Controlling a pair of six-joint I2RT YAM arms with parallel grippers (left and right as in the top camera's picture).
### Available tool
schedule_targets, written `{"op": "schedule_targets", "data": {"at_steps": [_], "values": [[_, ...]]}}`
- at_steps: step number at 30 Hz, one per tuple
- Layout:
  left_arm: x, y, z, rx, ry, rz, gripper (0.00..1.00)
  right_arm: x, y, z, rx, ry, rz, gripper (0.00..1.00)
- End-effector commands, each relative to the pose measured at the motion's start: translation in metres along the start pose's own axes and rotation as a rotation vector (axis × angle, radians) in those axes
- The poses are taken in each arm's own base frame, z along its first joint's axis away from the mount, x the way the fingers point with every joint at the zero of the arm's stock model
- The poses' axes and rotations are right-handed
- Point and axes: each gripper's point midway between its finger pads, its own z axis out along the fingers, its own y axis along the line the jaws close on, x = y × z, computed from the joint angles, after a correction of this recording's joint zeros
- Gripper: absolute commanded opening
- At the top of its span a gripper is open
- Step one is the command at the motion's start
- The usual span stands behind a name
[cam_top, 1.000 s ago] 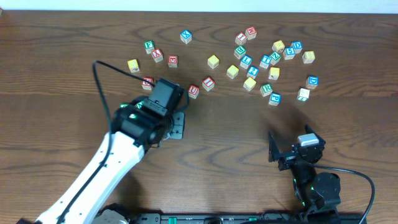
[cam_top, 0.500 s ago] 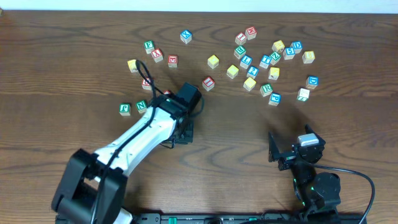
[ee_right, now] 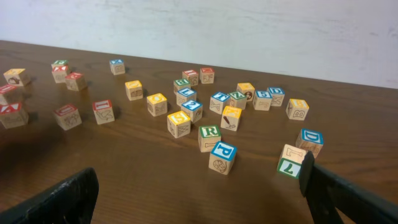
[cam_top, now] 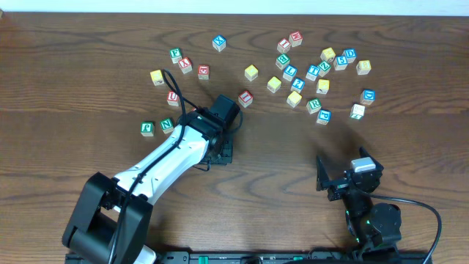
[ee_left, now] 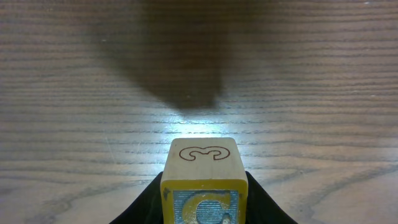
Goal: Spell out CORL
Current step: 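Carry the C block toward the open table area front-center, then lower the held C block onto the table surface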
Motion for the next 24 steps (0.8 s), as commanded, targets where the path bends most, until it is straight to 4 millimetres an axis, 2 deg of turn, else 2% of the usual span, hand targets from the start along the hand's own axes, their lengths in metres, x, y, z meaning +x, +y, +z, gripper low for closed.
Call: {"op": "schedule_targets", "data": {"at_steps": [1,10,17,24], "values": [[0.000,-0.002,0.001,0.009,0.000,-0.002,0.07,0.001,-0.002,0.000,0.010,0.001,0.004,0.99],[-0.004,-0.006,0.002,0.024,-0.014,0.002,0.08,0.001,-0.002,0.000,0.010,0.001,0.004,0.99],[-0.001,-0.004,0.021,0.001,0.027,0.005,0.08,0.001,-0.002,0.000,0.010,0.001,0.004,0.99],[-0.005,-0.006,0.023,0.009,0.013,0.034,0.08,0.001,-0.002,0.000,0.010,0.001,0.004,0.99]]}}
